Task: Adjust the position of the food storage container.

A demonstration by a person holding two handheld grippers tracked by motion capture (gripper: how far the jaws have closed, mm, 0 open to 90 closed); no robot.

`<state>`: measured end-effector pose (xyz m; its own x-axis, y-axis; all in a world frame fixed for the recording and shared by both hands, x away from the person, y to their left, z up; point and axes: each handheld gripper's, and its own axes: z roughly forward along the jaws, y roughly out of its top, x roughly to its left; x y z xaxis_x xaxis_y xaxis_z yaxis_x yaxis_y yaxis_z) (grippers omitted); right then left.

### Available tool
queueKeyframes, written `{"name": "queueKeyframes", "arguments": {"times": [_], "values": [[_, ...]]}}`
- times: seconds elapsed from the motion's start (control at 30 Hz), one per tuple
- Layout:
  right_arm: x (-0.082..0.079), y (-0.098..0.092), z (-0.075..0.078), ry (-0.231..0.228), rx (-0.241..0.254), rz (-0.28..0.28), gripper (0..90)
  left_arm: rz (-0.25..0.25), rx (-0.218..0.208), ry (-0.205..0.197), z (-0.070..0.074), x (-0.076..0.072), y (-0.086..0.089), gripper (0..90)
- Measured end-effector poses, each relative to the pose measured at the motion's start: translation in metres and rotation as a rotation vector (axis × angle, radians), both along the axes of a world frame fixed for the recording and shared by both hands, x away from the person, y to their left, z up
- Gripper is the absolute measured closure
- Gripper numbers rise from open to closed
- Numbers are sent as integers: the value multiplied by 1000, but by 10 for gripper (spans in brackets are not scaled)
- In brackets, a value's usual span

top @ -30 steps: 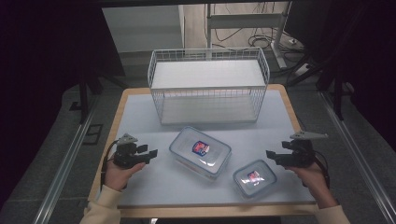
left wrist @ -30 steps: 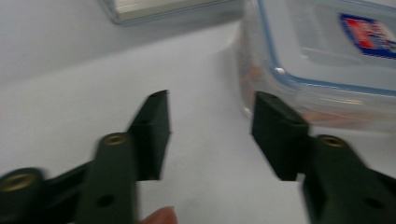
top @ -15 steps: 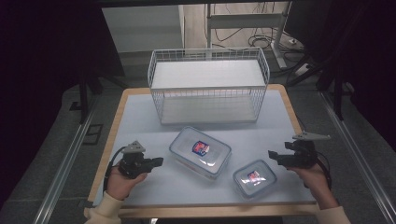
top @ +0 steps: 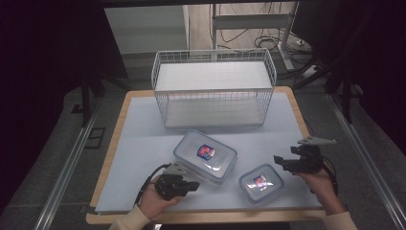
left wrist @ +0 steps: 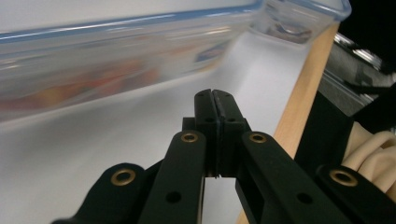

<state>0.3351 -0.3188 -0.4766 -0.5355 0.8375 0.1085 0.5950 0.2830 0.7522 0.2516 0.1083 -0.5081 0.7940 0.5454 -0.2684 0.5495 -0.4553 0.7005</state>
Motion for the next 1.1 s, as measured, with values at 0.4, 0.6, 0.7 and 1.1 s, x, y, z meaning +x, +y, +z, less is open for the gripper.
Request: {"name": "queueKeyframes", "arguments": {"times": [0.4,0.6,0.7,1.1], "values": [[0,3,-4,1,-32,8,149,-55,52,-10,-8,5,-43,900],[0,5,-7,6,-42,14,149,-40,63,-31,-10,9,-56,900],[1,4,-7,8,-37,10,149,-37,58,-25,-11,14,-61,900],[1,3,-6,14,-23,10,148,-21,73,-66,-14,26,-89,900]]}}
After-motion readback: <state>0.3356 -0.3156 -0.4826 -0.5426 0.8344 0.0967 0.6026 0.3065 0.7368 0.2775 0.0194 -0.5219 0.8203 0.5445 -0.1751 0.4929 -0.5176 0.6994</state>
